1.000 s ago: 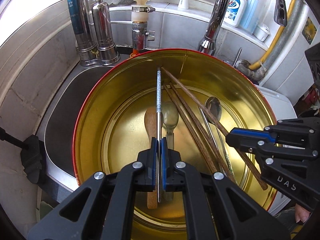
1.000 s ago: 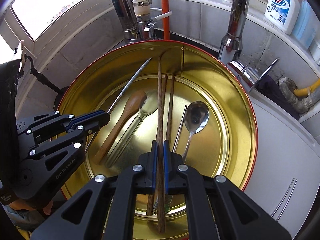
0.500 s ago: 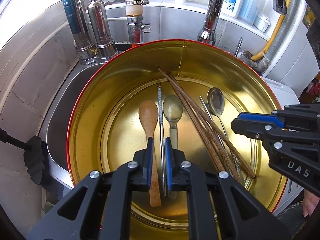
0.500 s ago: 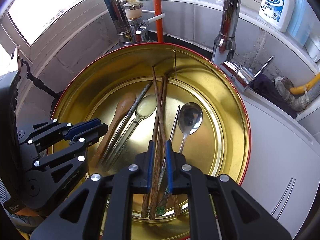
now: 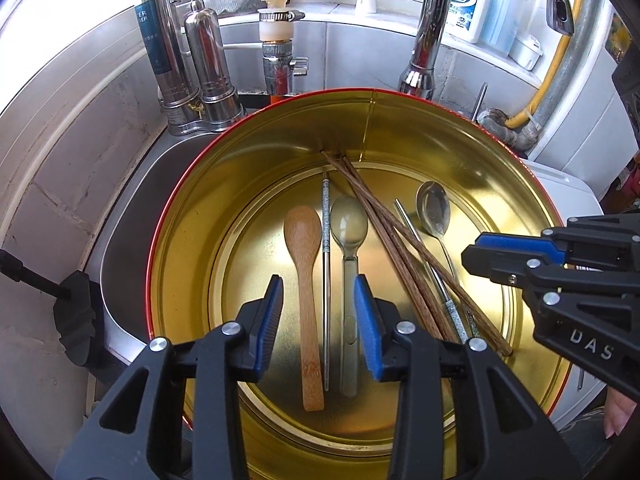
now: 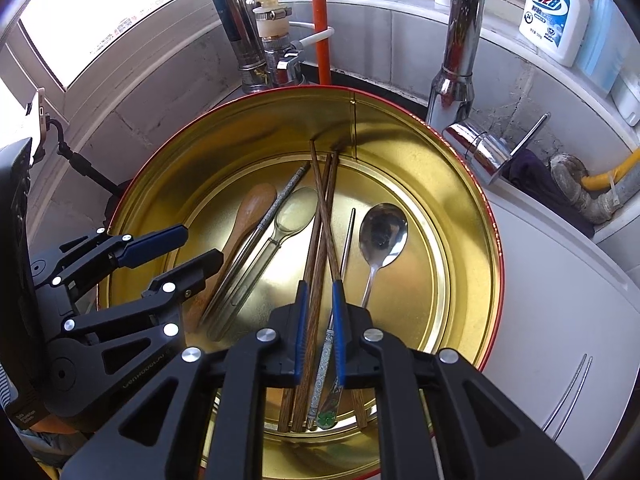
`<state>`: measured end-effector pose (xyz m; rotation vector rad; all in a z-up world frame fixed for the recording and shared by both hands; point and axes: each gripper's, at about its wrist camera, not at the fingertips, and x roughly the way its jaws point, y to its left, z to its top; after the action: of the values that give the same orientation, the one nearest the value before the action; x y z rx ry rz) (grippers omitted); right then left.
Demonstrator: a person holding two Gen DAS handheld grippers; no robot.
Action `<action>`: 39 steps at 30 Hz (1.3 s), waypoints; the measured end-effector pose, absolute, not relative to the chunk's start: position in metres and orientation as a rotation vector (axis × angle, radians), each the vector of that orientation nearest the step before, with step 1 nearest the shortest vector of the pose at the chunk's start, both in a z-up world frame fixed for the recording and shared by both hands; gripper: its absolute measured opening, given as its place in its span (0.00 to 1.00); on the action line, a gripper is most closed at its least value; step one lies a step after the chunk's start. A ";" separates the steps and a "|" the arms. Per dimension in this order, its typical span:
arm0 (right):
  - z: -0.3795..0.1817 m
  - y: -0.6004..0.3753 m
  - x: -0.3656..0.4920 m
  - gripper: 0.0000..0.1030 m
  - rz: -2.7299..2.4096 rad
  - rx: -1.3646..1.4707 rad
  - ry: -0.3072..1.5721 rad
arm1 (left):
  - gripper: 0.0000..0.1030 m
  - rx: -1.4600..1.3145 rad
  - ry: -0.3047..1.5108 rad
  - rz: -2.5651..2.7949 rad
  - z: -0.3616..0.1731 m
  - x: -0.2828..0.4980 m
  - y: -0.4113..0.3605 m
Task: Organize utensils
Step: 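Open the left tool to release the silver chopstick while the right tool releases the brown chopstick, then move both open tools back over the two silver chopsticks on the board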
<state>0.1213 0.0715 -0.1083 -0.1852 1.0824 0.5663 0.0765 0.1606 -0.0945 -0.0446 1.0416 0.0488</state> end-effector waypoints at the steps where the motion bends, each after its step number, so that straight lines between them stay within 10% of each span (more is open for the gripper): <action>1: -0.107 0.070 0.121 0.12 0.565 -0.183 1.079 | 0.37 -0.043 1.040 0.050 -0.094 0.076 0.160; 8: -0.098 0.061 0.112 0.21 0.550 -0.163 1.053 | 0.67 -0.034 1.003 0.072 -0.084 0.065 0.156; 16: -0.079 0.048 0.091 0.40 0.531 -0.137 0.989 | 0.69 -0.031 0.973 0.092 -0.071 0.045 0.152; 25: -0.062 0.017 0.066 0.82 0.503 -0.053 0.915 | 0.78 -0.059 0.868 0.009 -0.043 0.013 0.130; 39: -0.075 -0.100 0.047 0.85 0.350 0.065 0.938 | 0.78 -0.014 0.891 -0.189 -0.053 0.024 0.021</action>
<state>0.0467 -0.1005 -0.0751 0.0648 0.9379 0.3496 0.0238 0.0213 -0.0525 -0.0136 0.8915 -0.1886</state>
